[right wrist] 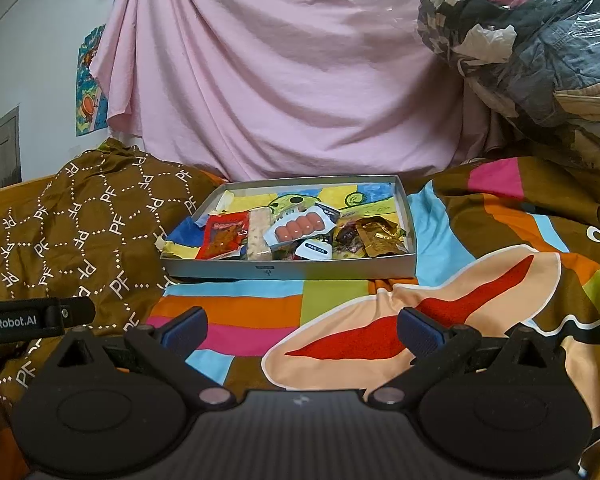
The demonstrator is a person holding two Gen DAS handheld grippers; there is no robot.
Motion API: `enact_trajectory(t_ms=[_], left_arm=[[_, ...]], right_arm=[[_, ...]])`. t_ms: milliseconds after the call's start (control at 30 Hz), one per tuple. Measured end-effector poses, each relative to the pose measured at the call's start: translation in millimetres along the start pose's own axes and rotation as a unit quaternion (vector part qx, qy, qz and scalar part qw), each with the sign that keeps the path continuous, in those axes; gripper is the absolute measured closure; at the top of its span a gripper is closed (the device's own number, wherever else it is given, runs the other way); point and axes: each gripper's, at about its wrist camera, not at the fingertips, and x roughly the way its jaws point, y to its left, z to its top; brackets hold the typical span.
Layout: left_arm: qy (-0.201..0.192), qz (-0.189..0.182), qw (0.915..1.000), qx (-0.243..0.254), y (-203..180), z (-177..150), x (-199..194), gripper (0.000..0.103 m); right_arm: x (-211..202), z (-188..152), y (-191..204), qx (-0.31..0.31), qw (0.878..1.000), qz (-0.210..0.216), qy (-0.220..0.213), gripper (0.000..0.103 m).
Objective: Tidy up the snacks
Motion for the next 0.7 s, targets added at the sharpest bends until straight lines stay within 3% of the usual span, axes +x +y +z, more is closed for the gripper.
enact_trajectory(t_ms=[700], left_arm=[[-0.001,0.001,1.0000,-0.001,1.6,0.6,-0.2,0.001]], right_arm=[[0.0,0.2,0.4,0.000,1.000,0.000,0.001,0.000]])
